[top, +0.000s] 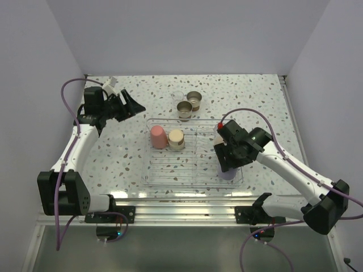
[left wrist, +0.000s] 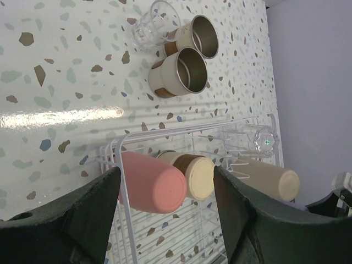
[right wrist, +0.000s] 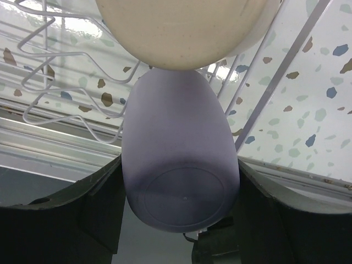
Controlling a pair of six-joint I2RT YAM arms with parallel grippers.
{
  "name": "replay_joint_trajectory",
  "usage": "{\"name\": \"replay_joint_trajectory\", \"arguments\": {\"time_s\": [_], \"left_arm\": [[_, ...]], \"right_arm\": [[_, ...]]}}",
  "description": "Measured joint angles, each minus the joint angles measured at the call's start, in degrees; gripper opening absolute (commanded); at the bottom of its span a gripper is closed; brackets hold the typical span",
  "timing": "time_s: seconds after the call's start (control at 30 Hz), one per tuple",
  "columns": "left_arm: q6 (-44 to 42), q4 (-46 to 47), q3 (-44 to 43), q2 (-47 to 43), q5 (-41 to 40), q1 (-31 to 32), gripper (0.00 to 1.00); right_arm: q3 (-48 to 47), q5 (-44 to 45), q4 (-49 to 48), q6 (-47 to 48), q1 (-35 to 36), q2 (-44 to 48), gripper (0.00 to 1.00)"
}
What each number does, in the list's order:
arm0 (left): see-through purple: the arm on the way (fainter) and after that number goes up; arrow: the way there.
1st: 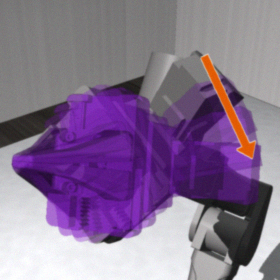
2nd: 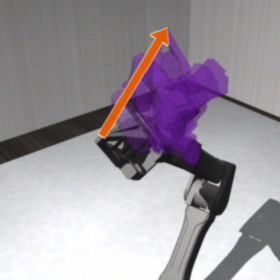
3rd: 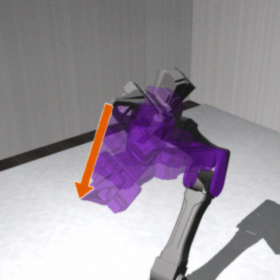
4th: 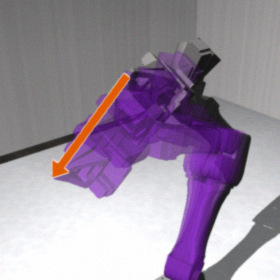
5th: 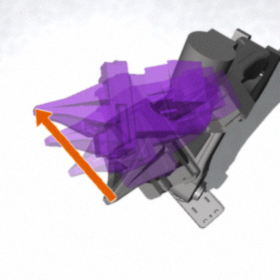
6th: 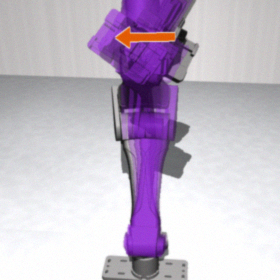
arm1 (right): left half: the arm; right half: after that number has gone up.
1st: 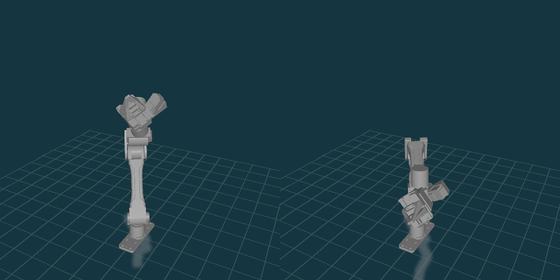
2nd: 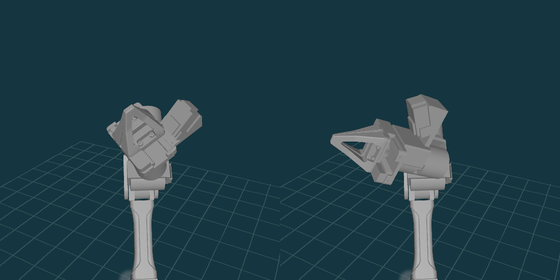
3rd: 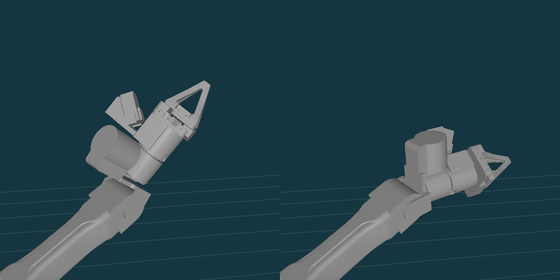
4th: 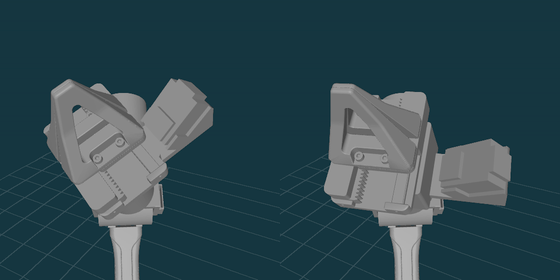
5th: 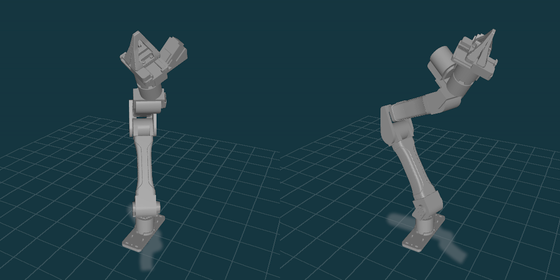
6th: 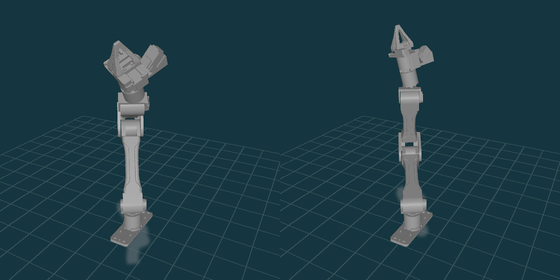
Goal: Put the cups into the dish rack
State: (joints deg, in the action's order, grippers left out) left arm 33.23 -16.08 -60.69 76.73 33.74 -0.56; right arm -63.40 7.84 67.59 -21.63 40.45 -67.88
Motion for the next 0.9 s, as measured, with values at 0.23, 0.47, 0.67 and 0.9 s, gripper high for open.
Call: {"name": "replay_joint_trajectory", "arguments": {"time_s": [0.23,0.47,0.67,0.9], "left_arm": [[-0.07,-0.22,0.02,-0.02,-0.17,0.00,0.71],[-0.13,-0.50,0.02,-0.04,-0.63,0.00,0.71],[-0.68,-1.14,0.02,-0.04,-1.03,0.00,0.71],[-1.38,-1.46,0.02,-0.04,-1.05,0.00,0.71]], "right_arm": [[1.14,1.20,-0.13,-0.46,0.02,-0.98,0.00],[1.95,1.99,-1.18,-0.85,0.04,-2.38,0.00],[1.95,2.10,-1.36,-0.81,0.07,-3.34,0.34],[1.95,2.12,-1.33,-0.90,1.16,-3.41,0.94]]}}
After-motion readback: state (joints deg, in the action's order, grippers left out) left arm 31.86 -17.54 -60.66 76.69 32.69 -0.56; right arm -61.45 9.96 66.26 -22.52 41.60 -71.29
